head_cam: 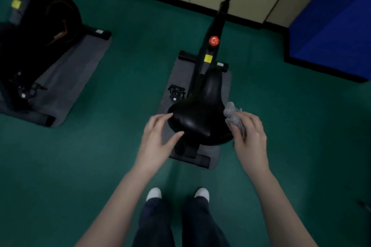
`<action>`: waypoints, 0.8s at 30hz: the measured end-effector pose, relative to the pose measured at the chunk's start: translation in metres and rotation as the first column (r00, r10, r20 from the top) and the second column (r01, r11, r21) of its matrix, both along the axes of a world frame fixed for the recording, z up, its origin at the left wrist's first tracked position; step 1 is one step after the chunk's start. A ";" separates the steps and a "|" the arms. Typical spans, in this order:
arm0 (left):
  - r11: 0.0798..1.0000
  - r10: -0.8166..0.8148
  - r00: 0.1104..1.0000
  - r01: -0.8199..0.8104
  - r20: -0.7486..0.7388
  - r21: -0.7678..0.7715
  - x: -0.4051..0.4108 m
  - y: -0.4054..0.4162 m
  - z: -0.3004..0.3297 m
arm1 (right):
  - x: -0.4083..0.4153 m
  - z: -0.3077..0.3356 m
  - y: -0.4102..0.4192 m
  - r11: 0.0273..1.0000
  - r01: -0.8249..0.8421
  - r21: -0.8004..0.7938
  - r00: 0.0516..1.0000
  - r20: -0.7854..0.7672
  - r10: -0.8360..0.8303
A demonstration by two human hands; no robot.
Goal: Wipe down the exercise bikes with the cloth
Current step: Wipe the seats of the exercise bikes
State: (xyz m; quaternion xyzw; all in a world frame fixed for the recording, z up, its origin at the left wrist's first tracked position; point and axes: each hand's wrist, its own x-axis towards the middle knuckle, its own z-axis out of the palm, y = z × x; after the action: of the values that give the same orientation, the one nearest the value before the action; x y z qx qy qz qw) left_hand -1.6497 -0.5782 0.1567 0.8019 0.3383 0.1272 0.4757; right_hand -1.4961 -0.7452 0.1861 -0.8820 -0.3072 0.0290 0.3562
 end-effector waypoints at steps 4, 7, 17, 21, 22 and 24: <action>0.985 -0.143 0.989 0.146 -0.038 0.095 0.010 0.012 0.029 | -0.014 0.026 -0.013 0.989 0.126 0.075 0.990 -0.073 -0.120; 0.952 -0.240 0.967 0.251 -0.080 0.173 0.023 0.011 0.050 | -0.016 0.042 -0.020 0.974 0.192 0.118 0.979 -0.088 -0.182; 0.786 -0.466 0.845 0.532 -0.263 0.315 0.085 -0.044 0.082 | 0.016 0.075 -0.096 0.972 0.207 0.115 0.971 -0.149 -0.189; 0.739 -0.492 0.813 0.579 -0.311 0.345 0.116 -0.083 0.089 | 0.035 0.088 -0.152 0.963 0.251 0.098 0.958 -0.164 -0.233; 0.726 -0.498 0.806 0.590 -0.321 0.353 0.125 -0.097 0.092 | 0.040 0.091 -0.169 0.959 0.267 0.097 0.953 -0.173 -0.248; 0.711 -0.512 0.792 0.608 -0.332 0.354 0.143 -0.125 0.096 | 0.052 0.095 -0.201 0.949 0.297 0.103 0.945 -0.172 -0.277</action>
State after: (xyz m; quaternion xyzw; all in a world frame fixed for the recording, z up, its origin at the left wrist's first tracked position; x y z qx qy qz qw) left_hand -1.5063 -0.7027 0.2529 0.9616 0.0875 -0.0352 0.2578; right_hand -1.4445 -0.9462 0.2811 -0.8878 -0.1477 0.0255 0.4351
